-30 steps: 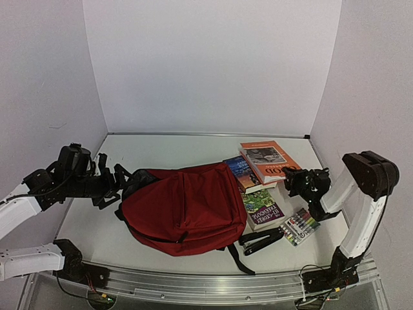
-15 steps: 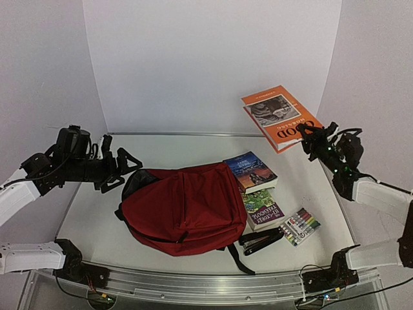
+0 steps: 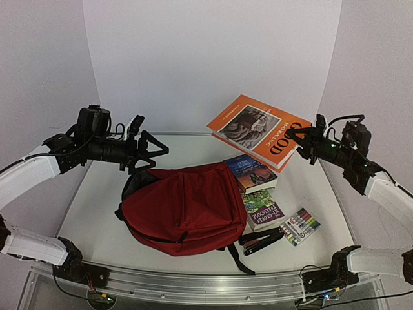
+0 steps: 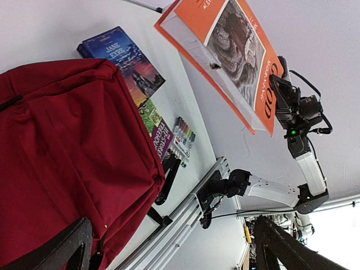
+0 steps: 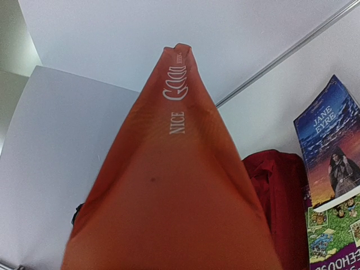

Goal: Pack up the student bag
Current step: Pick up the book from the center of the board, then place the book in the student bag.

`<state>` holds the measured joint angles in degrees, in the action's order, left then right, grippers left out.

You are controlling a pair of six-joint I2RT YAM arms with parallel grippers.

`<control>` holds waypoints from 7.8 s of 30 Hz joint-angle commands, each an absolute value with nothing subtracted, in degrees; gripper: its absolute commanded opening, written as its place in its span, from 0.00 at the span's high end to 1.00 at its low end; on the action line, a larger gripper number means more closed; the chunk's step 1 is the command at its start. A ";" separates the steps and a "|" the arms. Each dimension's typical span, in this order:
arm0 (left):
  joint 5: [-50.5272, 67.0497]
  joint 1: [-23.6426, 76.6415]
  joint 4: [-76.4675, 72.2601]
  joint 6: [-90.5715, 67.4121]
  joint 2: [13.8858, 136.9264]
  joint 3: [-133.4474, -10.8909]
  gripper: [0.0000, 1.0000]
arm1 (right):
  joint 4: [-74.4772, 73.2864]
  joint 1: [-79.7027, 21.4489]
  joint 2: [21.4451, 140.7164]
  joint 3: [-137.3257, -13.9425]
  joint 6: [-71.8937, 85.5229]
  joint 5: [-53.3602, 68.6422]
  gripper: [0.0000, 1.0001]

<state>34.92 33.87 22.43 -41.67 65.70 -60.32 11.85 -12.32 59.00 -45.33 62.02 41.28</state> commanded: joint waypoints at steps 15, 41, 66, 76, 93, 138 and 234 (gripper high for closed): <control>40.92 34.89 8.94 -43.30 68.35 -62.91 0.00 | 15.98 -30.24 65.05 -56.83 60.33 51.17 0.77; 45.55 34.83 1.26 -48.86 63.07 -56.38 0.56 | 23.46 -34.58 72.06 -56.11 60.93 52.84 0.72; 39.82 19.88 7.17 -57.05 59.50 -51.02 0.80 | -2.27 -34.77 69.58 -56.23 41.86 18.97 0.02; 40.79 5.70 13.53 -54.80 55.86 -52.88 0.78 | -9.45 -50.32 74.18 -64.40 37.33 3.75 0.03; 23.68 3.72 21.38 -59.77 40.15 -49.38 0.77 | -15.07 -78.78 114.58 -99.28 32.27 -8.87 0.04; 36.44 3.74 22.31 -56.91 34.75 -53.37 0.77 | -17.24 -66.81 106.16 -89.83 48.84 -24.65 1.00; 40.83 3.76 44.68 -55.28 29.00 -36.28 0.79 | -36.35 -56.49 133.38 -118.94 3.10 -0.44 0.70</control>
